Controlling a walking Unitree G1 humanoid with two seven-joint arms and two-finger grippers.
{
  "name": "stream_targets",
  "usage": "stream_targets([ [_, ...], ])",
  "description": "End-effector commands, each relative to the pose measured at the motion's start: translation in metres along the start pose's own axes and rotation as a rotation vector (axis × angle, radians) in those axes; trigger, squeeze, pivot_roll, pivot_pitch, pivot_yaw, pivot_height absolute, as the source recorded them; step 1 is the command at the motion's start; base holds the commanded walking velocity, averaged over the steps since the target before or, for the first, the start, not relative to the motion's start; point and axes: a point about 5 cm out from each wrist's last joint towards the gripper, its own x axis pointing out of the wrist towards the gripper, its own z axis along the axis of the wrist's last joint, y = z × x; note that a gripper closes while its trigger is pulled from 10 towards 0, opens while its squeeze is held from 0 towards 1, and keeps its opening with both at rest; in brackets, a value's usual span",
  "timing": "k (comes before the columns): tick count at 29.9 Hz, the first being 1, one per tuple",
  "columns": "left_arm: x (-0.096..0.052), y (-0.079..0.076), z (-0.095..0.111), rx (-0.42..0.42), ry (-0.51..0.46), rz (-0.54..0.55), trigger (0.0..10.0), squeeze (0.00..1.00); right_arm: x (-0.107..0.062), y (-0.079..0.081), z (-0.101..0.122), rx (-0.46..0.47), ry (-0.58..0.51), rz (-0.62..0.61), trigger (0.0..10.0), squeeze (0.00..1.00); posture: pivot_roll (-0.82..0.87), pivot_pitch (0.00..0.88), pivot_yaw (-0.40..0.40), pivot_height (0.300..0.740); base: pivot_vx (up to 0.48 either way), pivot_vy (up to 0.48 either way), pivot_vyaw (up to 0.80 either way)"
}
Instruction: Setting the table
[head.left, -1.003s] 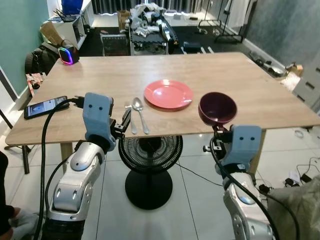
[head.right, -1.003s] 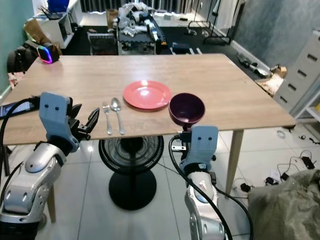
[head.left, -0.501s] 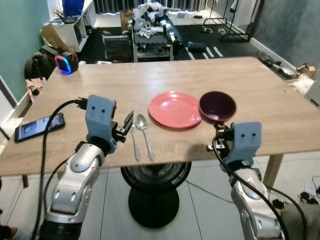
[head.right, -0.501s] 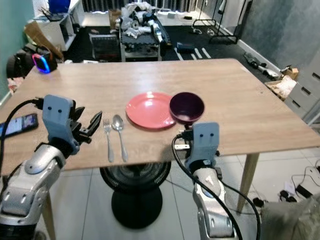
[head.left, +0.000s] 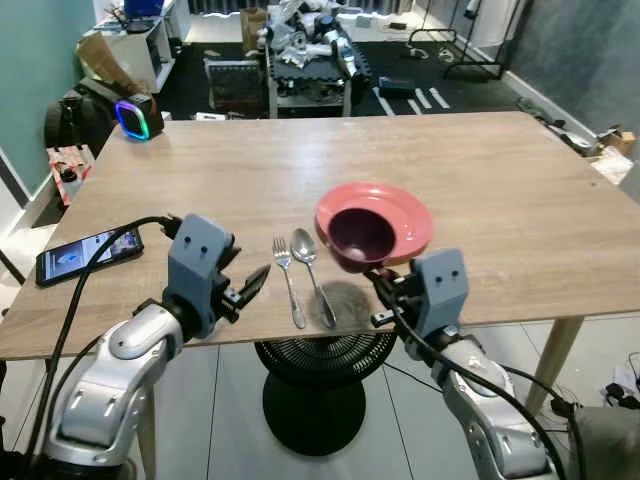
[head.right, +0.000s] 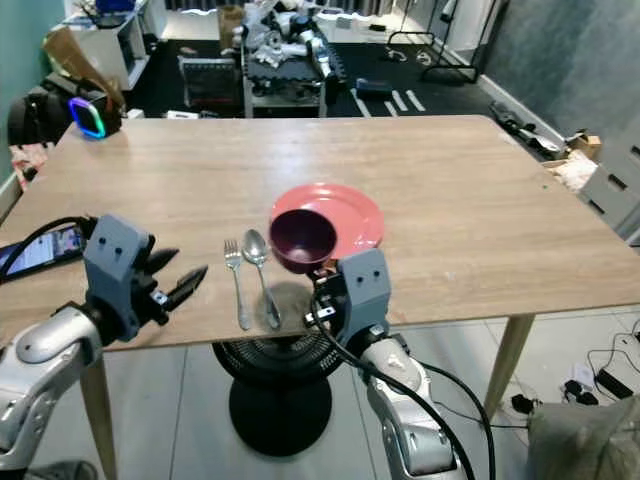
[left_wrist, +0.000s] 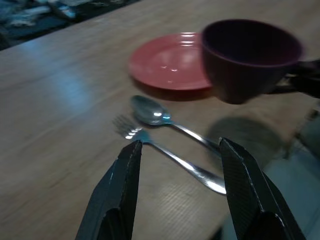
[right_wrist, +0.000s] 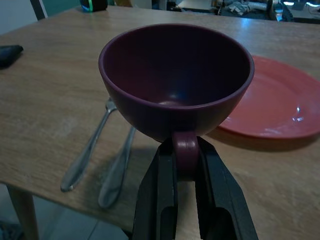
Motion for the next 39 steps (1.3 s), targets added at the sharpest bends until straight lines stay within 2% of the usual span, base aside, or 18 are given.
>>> stream_targets([
  [1, -0.003, -0.004, -0.003, -0.007, 0.024, -0.056, 10.0, 0.0, 0.002, -0.002, 0.0, -0.009, -0.005, 0.0, 10.0, 0.0, 0.01, 0.017, 0.071, 0.74, 0.0, 0.0, 0.0],
  [6, -0.003, -0.004, -0.005, 0.016, 0.039, -0.071, 10.0, 0.0, 0.007, 0.001, -0.008, -0.006, -0.001, -0.008, 10.0, 0.0, 0.02, 0.023, 0.075, 0.74, 0.0, 0.0, 0.0],
  [18, -0.002, -0.008, -0.006, 0.004, 0.051, -0.067, 10.0, 0.0, 0.022, 0.01, -0.015, -0.015, 0.004, 0.009, 10.0, 0.0, 0.05, 0.041, 0.071, 0.74, 0.0, 0.0, 0.0],
  [39, 0.001, -0.012, -0.008, -0.009, 0.051, -0.05, 10.0, 0.0, 0.027, 0.017, -0.03, -0.061, 0.03, 0.027, 10.0, 0.0, 0.06, 0.046, 0.065, 0.74, 0.0, 0.0, 0.0],
])
